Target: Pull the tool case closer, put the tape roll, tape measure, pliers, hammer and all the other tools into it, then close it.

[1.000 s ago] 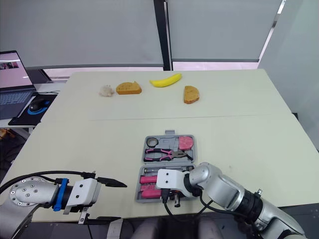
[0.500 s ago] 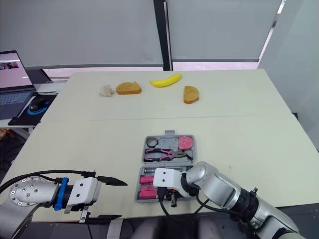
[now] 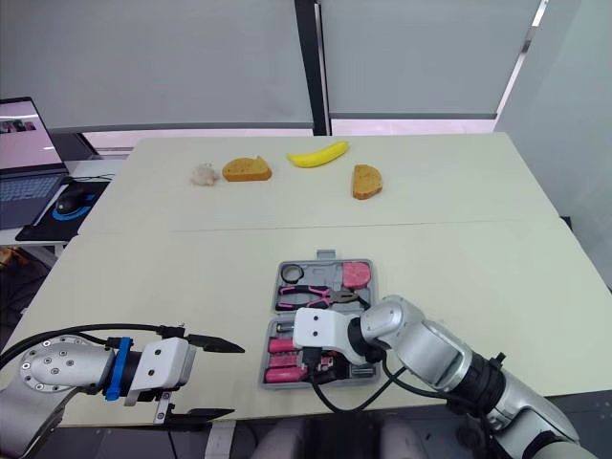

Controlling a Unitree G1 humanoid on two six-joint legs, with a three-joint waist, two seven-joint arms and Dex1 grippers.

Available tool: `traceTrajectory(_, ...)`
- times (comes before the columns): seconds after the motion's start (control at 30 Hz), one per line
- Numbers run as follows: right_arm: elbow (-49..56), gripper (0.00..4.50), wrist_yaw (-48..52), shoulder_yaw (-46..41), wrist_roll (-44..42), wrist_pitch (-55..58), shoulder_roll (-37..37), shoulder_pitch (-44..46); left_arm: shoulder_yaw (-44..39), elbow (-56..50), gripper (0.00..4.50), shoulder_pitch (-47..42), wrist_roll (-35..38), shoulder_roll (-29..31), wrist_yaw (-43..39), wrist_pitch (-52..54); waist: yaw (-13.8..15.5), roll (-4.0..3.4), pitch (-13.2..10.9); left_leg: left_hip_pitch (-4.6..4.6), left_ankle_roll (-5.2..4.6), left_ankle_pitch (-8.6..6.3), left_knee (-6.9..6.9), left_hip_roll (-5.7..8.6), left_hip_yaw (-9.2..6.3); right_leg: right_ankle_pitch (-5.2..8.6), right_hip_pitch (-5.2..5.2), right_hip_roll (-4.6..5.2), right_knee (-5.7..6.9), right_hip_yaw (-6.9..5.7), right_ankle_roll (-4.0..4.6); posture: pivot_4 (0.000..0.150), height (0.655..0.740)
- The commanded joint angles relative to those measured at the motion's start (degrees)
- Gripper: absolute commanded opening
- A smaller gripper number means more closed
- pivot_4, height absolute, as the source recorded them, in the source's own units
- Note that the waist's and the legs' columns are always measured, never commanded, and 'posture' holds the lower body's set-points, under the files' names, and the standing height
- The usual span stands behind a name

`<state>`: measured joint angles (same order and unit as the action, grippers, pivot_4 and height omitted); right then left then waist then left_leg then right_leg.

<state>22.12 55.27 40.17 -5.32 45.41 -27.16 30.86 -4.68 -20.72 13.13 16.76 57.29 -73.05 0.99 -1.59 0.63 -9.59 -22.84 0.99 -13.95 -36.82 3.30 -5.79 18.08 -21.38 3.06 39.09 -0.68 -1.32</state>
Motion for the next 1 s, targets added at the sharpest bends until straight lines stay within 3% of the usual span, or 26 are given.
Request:
traceTrajectory(0.03,0.97,2.46,1.39,-0.9,-0.76,-2.85,-0.43,0.33,0.09,-0.62,4.5,-0.42,0.34,-0.13,0.31,0.15,-0.01,0.0,0.0,0.0,0.0,0.0,0.0,0.0,0.0,0.0,0.0,0.0,0.0,0.0,0.0,0.15,0.74)
traceTrajectory(0.4,-6.15,0.1,1.08,4.65,4.11,-11.42,-0.33,-2.17,-0.51,-1.16,4.5,0.4,0.65,-0.19,0.52,0.38,-0.02,0.0,0.0,-0.01,0.0,0.0,0.0,0.01,0.02,0.0,0.02,0.0,0.01,0.01,0.0,0.15,0.74)
traceTrajectory(0.73,-11.02,0.02,0.77,6.01,8.61,-15.71,-0.62,-4.81,-0.46,-0.4,4.5,1.09,0.53,-0.57,1.11,-0.15,-0.02,0.02,0.01,0.05,0.0,0.0,0.0,0.0,0.0,0.0,0.03,-0.01,0.02,0.0,0.0,0.15,0.74)
traceTrajectory(1.0,-1.54,0.02,3.22,-0.6,0.97,-14.19,0.94,-6.97,-2.47,0.84,4.5,1.31,2.68,-0.96,1.96,1.86,0.0,0.01,0.01,0.03,0.0,0.0,-0.01,0.0,0.01,0.0,0.04,-0.01,0.02,0.01,0.0,0.15,0.74)
